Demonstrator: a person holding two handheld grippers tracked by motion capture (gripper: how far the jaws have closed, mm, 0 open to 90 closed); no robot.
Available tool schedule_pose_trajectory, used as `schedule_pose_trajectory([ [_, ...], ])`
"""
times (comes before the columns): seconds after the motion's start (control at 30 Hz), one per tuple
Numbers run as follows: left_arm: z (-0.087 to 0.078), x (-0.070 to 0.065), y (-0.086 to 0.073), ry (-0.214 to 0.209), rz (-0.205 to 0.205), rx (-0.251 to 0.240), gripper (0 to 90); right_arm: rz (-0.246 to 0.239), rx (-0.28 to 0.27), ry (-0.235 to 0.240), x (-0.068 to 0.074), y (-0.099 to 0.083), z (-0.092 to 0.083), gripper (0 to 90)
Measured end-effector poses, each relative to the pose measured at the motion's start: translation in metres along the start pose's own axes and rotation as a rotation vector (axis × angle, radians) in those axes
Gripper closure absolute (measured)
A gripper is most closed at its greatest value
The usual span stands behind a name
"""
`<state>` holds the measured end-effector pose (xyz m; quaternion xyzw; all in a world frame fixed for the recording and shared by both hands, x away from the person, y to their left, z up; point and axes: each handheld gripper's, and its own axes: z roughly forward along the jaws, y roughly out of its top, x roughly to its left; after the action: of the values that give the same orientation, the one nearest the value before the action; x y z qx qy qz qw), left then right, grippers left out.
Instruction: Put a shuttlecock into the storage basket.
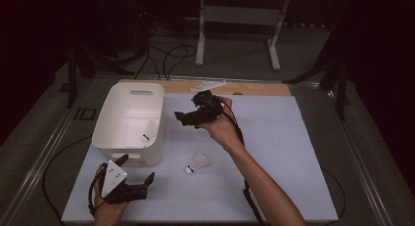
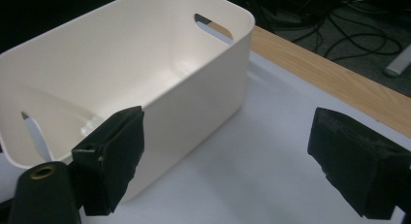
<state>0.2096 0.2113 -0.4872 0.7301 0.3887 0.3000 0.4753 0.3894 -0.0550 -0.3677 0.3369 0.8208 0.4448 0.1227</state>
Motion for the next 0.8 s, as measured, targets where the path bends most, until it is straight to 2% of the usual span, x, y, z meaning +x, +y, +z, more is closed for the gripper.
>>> schedule_pose_trajectory([
  [0.3,0.000,0.000,0.001,0.001,0.001,-0.002,0.2,-0.004,0.015,-0.032,-0.006,-0.009,-0.007,10.2],
  [0.8,0.000,0.000,0.001,0.000,0.002,-0.002,0.2,0.000,0.035,-0.032,-0.015,-0.023,-0.017,10.7],
])
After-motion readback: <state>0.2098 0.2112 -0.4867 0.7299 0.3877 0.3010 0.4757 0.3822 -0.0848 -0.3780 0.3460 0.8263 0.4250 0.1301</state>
